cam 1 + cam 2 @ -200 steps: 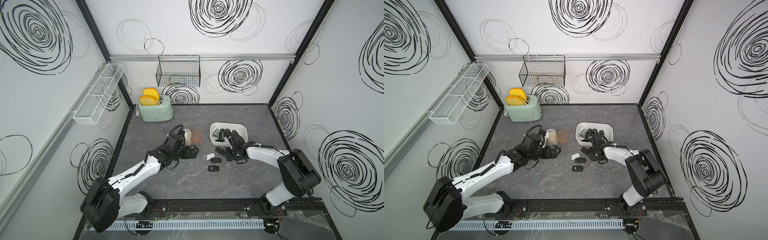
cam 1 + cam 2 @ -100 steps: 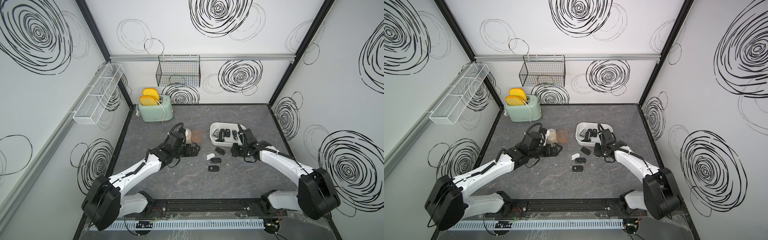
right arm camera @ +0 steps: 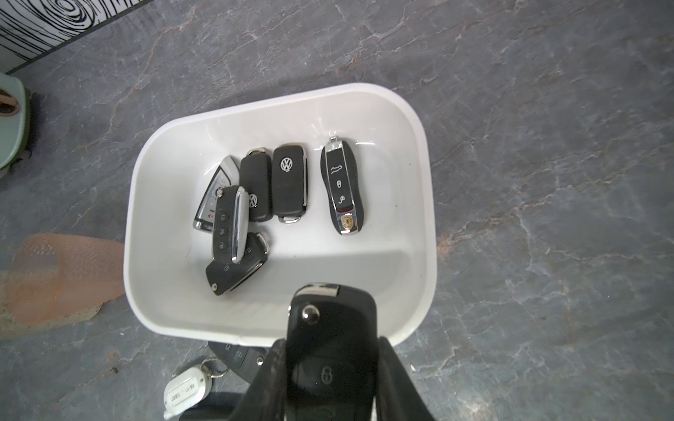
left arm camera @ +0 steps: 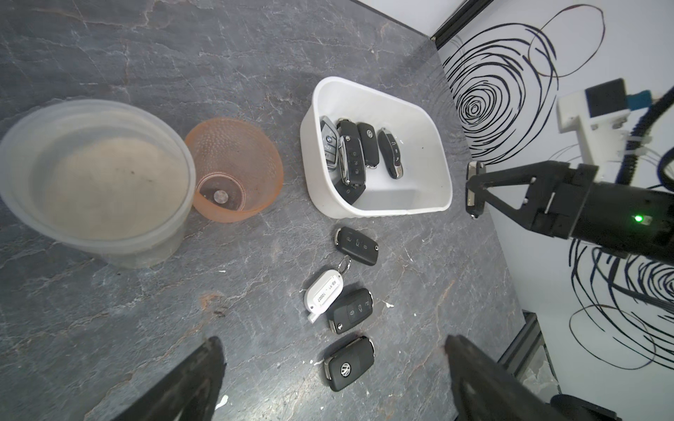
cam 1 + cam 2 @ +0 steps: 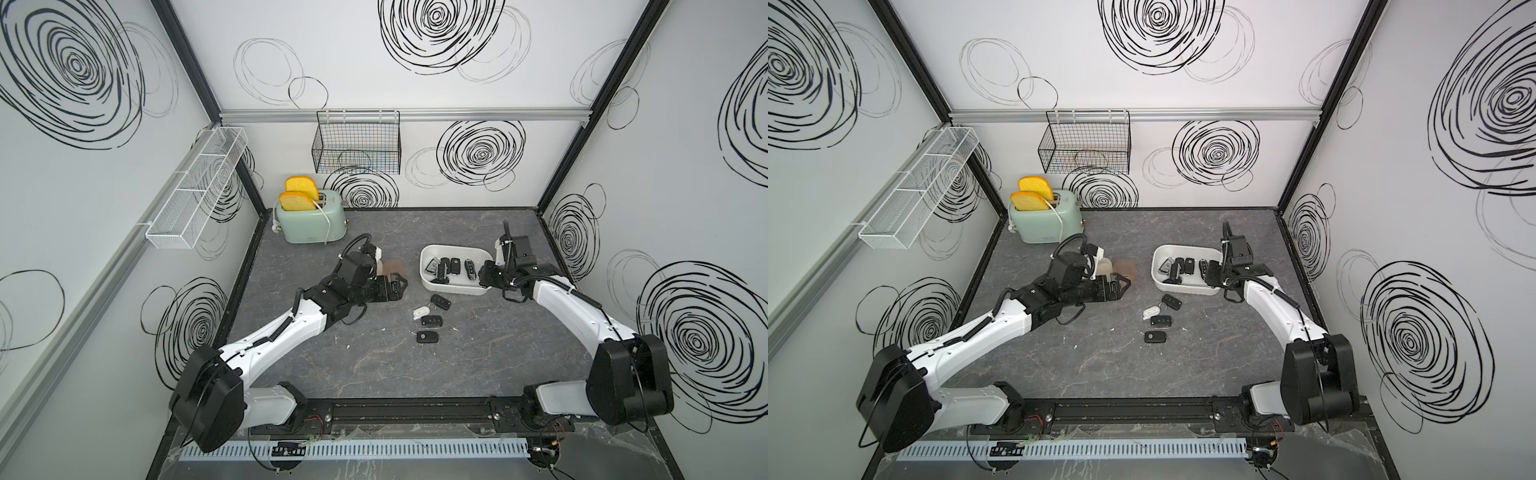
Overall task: Place the car key into the storage box
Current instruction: Place the car key in the storage box.
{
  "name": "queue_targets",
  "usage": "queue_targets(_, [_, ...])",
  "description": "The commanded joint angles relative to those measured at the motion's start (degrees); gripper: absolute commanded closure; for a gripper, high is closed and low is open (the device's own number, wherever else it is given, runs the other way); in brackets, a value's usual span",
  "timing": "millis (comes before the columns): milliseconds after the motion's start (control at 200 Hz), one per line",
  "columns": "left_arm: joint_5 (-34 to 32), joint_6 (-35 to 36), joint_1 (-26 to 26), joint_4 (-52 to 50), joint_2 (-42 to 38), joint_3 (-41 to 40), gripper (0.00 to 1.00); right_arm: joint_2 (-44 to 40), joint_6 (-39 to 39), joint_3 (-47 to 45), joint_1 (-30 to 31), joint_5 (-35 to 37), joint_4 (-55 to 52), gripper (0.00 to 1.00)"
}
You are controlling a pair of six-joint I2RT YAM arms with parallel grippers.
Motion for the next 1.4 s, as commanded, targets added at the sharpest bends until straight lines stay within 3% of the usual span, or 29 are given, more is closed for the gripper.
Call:
queue_targets(0, [0.06, 1.06, 0.8, -0.47, 1.12, 2.88, 0.02, 3.66, -1.59, 3.17, -0.65, -0.8, 2.43, 0.71])
queue_targets(455, [2.2, 1.79, 4.39, -1.25, 0.23, 1.16, 0.02, 20.51, -4.17, 11.58, -0.74, 0.86, 3.57, 0.7])
queue_targets(835, [3.45, 1.88, 6.88, -0.99, -0.51, 0.05, 0.02, 26.58, -3.88, 14.26, -0.57, 0.04, 3.08, 0.64])
queue_targets(1101, [3.81, 1.33, 7.15, -0.54, -1.27, -0.77, 0.02, 24.22, -4.25, 15.85, -0.39, -0.62, 2.18, 0.48])
queue_targets(1396, [4.59, -0.52, 6.84, 1.47, -1.96, -2.24, 0.02, 13.64, -4.08, 12.03, 1.64, -3.81, 1.95, 0.31])
